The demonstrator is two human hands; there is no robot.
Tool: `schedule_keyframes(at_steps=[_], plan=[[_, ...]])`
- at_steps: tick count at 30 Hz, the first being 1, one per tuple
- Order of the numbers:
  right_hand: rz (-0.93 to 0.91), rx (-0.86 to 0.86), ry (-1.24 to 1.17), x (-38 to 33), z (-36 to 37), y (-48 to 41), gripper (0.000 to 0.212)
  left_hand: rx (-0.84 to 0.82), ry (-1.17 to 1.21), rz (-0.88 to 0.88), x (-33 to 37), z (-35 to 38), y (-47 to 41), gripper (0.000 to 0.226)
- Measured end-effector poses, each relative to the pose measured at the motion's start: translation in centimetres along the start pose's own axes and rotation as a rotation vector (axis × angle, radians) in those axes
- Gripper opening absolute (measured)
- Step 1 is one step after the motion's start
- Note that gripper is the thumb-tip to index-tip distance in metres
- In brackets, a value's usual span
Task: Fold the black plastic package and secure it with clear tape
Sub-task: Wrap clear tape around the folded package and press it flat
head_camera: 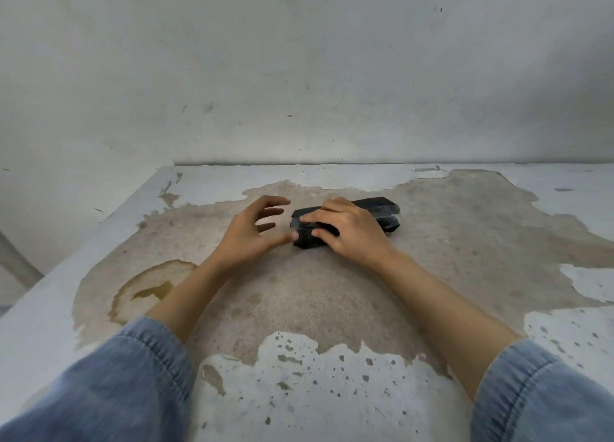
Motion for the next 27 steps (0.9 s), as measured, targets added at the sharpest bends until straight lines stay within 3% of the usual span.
schedule_keyframes(at_steps=[3, 10, 15, 27], plan=[[-0.05, 0.02, 0.098, -0.5, 0.1, 0.2, 0.027, 0.067, 0.004, -0.04, 0.1, -0.4, 0.1, 0.018], [-0.179, 0.002, 0.272, -2.2, 0.4, -0.2, 0.025, -0.065, 0.044, -0.147, -1.3, 1.0, -1.0, 0.036], [-0.234, 0.002, 0.305, -2.4, 0.8, -0.4, 0.022, -0.112, 0.122, -0.21, -1.5, 1.3, -1.7, 0.03], [-0.074, 0.106, 0.295, -2.3, 2.0, -0.7, 0.015, -0.117, 0.157, -0.156, -1.6, 0.9, -2.5, 0.021]])
Point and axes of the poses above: each hand's wrist, its own y-axis away from the middle knuckle, its own z-axis out of the palm, x = y × z, the point moved 7 cm from there along -y, towards the middle knuckle, and after that the axes turned 5 degrees about y, right-handed, at the moved point
